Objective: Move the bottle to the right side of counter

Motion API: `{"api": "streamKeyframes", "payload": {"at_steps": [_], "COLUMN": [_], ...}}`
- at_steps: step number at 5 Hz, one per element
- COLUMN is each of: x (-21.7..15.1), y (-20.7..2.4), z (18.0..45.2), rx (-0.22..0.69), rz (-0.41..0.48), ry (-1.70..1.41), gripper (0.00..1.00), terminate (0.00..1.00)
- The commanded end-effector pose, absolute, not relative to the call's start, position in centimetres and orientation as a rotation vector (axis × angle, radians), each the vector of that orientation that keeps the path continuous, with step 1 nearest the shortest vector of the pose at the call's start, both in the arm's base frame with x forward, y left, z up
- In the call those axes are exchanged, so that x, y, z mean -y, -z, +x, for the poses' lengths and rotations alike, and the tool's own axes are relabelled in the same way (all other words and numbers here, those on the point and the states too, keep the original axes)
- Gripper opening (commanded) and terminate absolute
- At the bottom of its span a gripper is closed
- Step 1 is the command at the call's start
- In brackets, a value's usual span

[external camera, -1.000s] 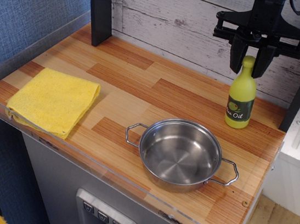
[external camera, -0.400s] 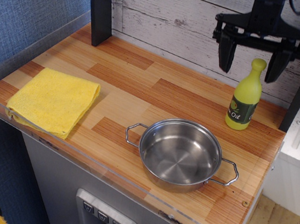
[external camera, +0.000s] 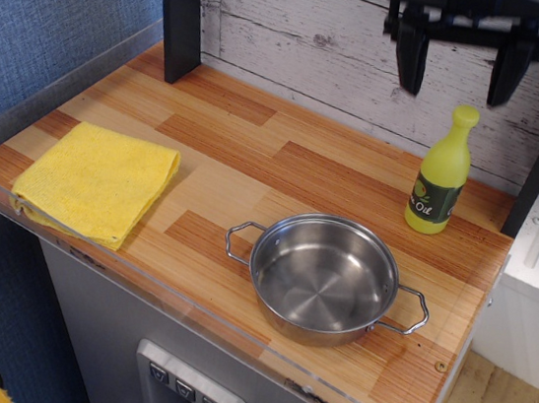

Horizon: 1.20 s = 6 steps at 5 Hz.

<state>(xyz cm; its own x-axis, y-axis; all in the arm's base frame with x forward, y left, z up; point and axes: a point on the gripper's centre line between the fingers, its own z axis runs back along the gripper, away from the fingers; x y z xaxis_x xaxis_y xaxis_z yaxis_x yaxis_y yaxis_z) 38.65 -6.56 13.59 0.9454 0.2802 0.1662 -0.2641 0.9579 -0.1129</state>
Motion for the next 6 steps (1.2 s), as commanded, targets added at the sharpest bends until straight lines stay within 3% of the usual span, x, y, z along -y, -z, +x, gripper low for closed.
{"api": "streamKeyframes", "payload": {"at_steps": [1,3,4,6], "x": [1.7,-3.9,-6.9,-12.5], "y": [-18.8,-19.4,-18.9,-15.4], "z": [37.2,35.8,33.9,28.6], "rx": [0.299,0.266,0.237,0.208], "rz": [-0.110,-0.037,0.043,0.071], "ry": [-0.407,-0.529,-0.568,-0.698], "gripper": [1.00,1.00,1.00,1.00], "terminate": [0.00,0.00,0.00,0.00]}}
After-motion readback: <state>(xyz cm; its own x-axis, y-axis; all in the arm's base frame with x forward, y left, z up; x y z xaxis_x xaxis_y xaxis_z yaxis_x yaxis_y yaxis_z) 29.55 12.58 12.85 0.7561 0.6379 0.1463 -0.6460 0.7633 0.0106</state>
